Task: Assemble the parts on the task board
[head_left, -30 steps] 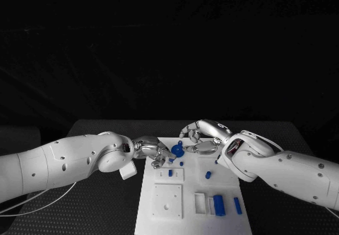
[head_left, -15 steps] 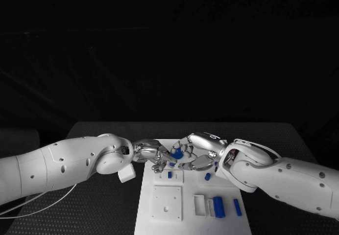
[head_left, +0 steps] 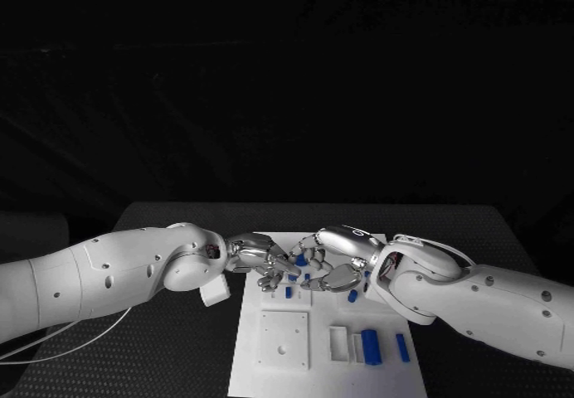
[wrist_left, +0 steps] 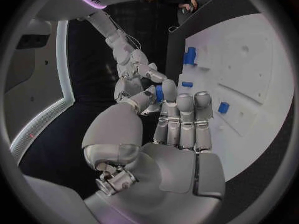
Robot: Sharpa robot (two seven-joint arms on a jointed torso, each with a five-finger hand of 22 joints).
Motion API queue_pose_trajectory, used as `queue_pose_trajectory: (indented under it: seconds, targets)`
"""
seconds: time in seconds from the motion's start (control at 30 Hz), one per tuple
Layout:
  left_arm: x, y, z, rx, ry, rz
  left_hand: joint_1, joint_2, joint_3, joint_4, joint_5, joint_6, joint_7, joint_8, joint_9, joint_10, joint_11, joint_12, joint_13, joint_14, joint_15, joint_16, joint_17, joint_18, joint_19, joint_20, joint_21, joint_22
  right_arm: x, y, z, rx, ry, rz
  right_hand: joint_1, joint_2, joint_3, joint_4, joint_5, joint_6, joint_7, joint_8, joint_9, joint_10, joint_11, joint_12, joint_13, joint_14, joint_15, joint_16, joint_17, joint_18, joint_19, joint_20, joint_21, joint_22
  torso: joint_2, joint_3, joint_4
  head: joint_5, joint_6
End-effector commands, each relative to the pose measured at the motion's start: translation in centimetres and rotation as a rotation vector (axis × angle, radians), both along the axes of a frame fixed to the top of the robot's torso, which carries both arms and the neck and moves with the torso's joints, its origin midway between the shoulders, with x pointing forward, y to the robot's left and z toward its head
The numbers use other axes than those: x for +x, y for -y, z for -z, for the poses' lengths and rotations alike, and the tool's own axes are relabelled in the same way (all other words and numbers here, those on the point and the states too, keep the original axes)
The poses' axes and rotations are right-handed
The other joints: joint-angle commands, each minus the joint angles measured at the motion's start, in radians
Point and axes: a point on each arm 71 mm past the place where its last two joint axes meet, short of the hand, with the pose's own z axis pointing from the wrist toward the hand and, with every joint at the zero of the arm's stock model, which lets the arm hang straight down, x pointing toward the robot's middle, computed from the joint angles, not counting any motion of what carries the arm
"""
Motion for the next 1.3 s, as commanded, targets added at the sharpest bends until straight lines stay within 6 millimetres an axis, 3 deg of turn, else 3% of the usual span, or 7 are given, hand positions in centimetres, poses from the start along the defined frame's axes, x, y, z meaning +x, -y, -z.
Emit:
queue_pose_trajectory:
  seconds: [0.03, 0.17, 0.27, 0.33, 0.77, 0.93, 1.3]
  targets:
    - [-0.07, 0.36, -0.28, -0.026, -0.006, 0.02, 0.048, 0.04, 0.018, -0.026, 0.003, -0.009, -0.001, 0.006, 0.002, -0.005, -0.002, -0.004, -0.001, -0.027, -0.033, -0.003, 0.001, -0.01, -0.009, -0.113, -0.006, 0.001, -0.45, -0.37, 0.22, -0.01, -0.011, -0.042, -0.001, 0.02, -0.001, 0.003, -0.007, 0.014, 0.001, 0.007, -0.001, -0.006, -0.004, 0.01, -0.005, -0.007, -0.001, 0.007, -0.001, 0.014, -0.009, 0.0, 0.008, 0.023, 0.0, 0.0004, -0.0003, 0.002, -0.003]
    - [-0.07, 0.35, -0.26, -0.023, -0.006, 0.022, 0.048, 0.041, 0.017, -0.026, 0.003, -0.008, -0.001, 0.006, 0.002, -0.005, -0.002, -0.004, -0.001, -0.027, -0.033, -0.003, 0.002, -0.01, -0.009, -0.113, -0.006, 0.002, -0.45, -0.35, 0.18, -0.004, -0.01, -0.041, -0.005, 0.041, 0.021, 0.017, -0.044, 0.046, -0.001, 0.025, 0.0, -0.005, -0.007, 0.017, -0.014, -0.007, -0.004, 0.013, -0.005, 0.014, -0.008, -0.001, 0.013, 0.022, 0.0, 0.0008, -0.0009, 0.003, -0.003]
    - [-0.09, 0.41, -0.25, -0.021, -0.006, 0.025, 0.048, 0.041, 0.017, -0.026, 0.003, -0.008, -0.001, 0.006, 0.003, -0.005, -0.002, -0.004, -0.001, -0.028, -0.033, -0.003, 0.002, -0.01, -0.009, -0.113, -0.006, 0.002, -0.44, -0.33, 0.16, 0.001, -0.009, -0.041, -0.004, 0.057, 0.063, 0.042, -0.121, 0.084, -0.01, 0.045, 0.003, -0.002, -0.014, 0.026, -0.024, -0.004, -0.009, 0.019, -0.01, 0.014, -0.004, -0.003, 0.017, 0.021, 0.0, 0.0009, -0.0011, 0.003, -0.004]
    - [-0.09, 0.44, -0.25, -0.02, -0.006, 0.025, 0.048, 0.041, 0.017, -0.026, 0.003, -0.008, -0.001, 0.006, 0.003, -0.005, -0.002, -0.004, -0.002, -0.028, -0.033, -0.003, 0.002, -0.01, -0.009, -0.113, -0.006, 0.002, -0.44, -0.36, 0.13, 0.003, -0.007, -0.04, -0.007, 0.06, 0.087, 0.055, -0.147, 0.096, -0.015, 0.051, 0.004, 0.0, -0.018, 0.031, -0.031, -0.002, -0.013, 0.023, -0.013, 0.014, -0.001, -0.005, 0.021, 0.021, 0.0, 0.0011, -0.0009, 0.003, -0.005]
    - [-0.08, 0.56, -0.23, -0.018, -0.006, 0.027, 0.047, 0.042, 0.016, -0.026, 0.003, -0.008, -0.001, 0.006, 0.003, -0.006, -0.002, -0.004, -0.002, -0.028, -0.033, -0.002, 0.002, -0.011, -0.009, -0.113, -0.006, 0.002, -0.39, -0.41, 0.05, 0.011, 0.012, -0.026, -0.03, 0.059, 0.077, 0.057, -0.151, 0.145, -0.036, 0.086, 0.025, 0.019, -0.037, 0.046, -0.048, 0.013, -0.03, 0.037, -0.021, 0.014, 0.018, -0.017, 0.037, 0.02, 0.0, 0.0006, -0.001, 0.002, -0.008]
    - [-0.09, 0.67, -0.27, -0.027, -0.009, 0.025, 0.047, 0.042, 0.015, -0.026, 0.003, -0.009, -0.001, 0.006, 0.004, -0.006, -0.002, -0.004, -0.002, -0.029, -0.033, -0.002, 0.002, -0.011, -0.009, -0.113, -0.006, 0.002, -0.37, -0.55, 0.12, -0.011, 0.051, -0.025, -0.034, 0.042, 0.053, 0.036, -0.137, 0.141, -0.035, 0.087, 0.031, 0.021, -0.037, 0.049, -0.056, 0.016, -0.033, 0.039, -0.025, 0.014, 0.022, -0.021, 0.039, 0.019, 0.0, 0.0001, -0.0005, 0.001, -0.008]
    - [0.09, 0.47, -0.35, -0.044, -0.016, -0.015, 0.026, 0.039, 0.002, -0.004, 0.001, -0.021, 0.002, -0.002, 0.005, -0.01, 0.001, -0.005, -0.003, -0.034, -0.031, -0.002, 0.002, -0.015, -0.011, -0.111, -0.01, 0.003, -0.37, -0.39, 0.02, -0.003, 0.103, 0.009, -0.036, 0.041, 0.044, 0.03, -0.115, 0.156, -0.04, 0.096, 0.04, 0.032, -0.042, 0.054, -0.065, 0.027, -0.037, 0.043, -0.03, 0.014, 0.035, -0.026, 0.04, 0.017, 0.0, 0.0004, -0.0006, 0.0, -0.008]
